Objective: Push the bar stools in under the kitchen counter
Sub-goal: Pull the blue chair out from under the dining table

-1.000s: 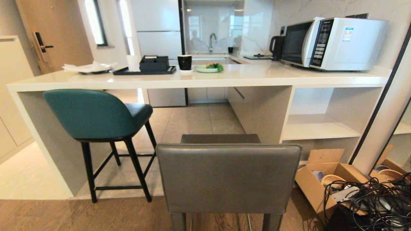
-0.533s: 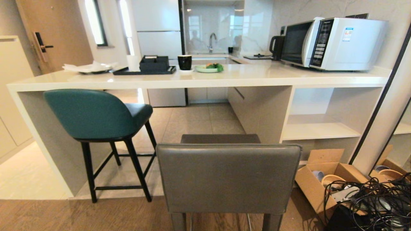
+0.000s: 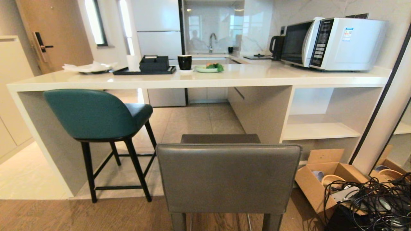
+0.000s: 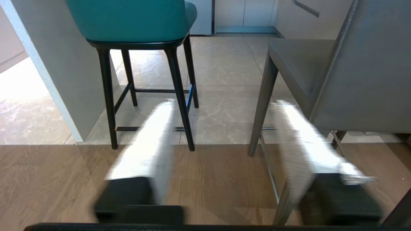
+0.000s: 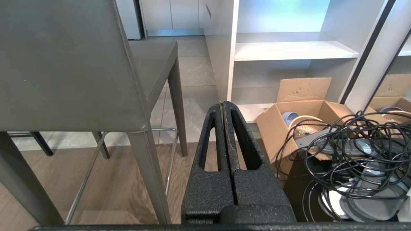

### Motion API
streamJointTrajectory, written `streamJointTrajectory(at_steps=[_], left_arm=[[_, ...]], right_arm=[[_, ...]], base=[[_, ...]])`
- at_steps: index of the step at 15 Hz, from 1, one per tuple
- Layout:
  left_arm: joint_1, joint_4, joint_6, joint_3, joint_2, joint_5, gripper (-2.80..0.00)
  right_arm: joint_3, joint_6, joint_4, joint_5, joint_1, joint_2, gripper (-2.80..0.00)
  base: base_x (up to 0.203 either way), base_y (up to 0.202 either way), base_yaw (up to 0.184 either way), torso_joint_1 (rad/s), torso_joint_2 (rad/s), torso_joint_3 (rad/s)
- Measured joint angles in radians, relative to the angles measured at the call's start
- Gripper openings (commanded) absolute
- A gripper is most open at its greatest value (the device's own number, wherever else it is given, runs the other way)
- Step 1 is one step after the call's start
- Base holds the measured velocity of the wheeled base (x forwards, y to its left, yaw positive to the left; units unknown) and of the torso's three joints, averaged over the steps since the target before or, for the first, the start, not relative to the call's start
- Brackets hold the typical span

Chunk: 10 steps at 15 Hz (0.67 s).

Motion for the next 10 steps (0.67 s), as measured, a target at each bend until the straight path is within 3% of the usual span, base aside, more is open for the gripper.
streamJointTrajectory(at_steps=[10], left_arm=[[0.000, 0.000, 0.001, 0.000, 0.000, 0.000, -2.80]], right_arm=[[0.000, 0.002, -0.001, 0.001, 0.000, 0.000, -2.80]], base=[[0.000, 0.000, 0.000, 0.000, 0.00, 0.000]])
